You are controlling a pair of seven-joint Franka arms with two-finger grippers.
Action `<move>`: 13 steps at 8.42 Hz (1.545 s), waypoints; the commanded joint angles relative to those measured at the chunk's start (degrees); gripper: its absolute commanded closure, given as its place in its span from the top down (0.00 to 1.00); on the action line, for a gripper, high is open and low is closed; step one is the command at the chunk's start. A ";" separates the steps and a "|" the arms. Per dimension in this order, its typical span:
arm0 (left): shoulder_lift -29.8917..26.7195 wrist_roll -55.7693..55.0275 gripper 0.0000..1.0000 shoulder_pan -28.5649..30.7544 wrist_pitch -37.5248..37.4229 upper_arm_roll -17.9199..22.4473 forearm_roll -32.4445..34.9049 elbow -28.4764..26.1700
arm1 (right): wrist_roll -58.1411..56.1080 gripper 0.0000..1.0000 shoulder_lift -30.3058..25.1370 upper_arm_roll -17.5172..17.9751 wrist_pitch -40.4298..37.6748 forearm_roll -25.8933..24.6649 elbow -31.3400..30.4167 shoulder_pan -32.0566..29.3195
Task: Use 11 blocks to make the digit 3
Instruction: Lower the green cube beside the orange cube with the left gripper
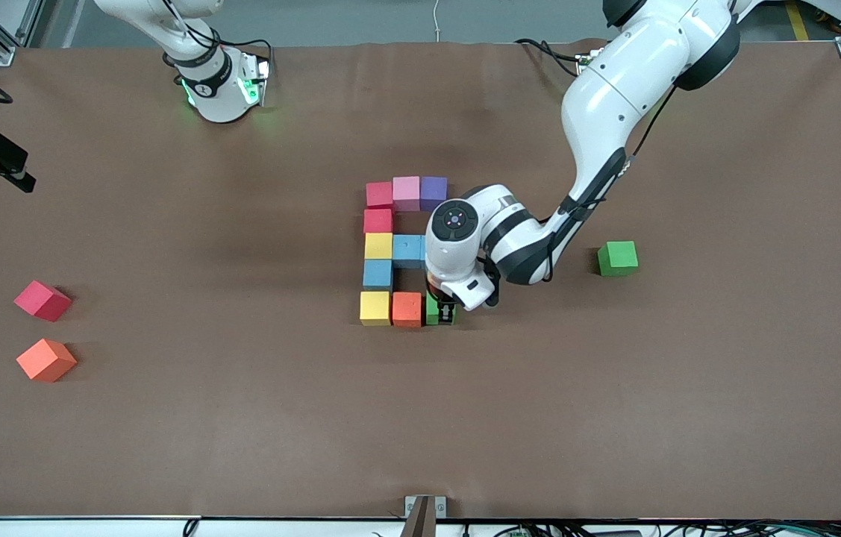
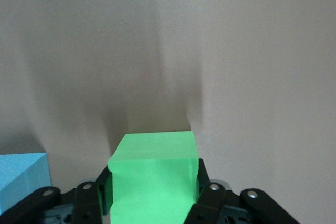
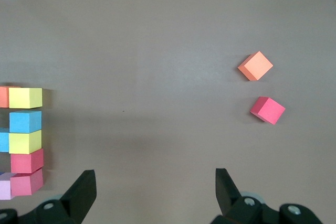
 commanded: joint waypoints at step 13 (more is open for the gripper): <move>4.46 0.77 0.34 -3.22 0.34 1.28 -0.79 5.41 | 0.41 1.00 -0.27 0.15 -0.33 -0.90 0.19 0.26</move>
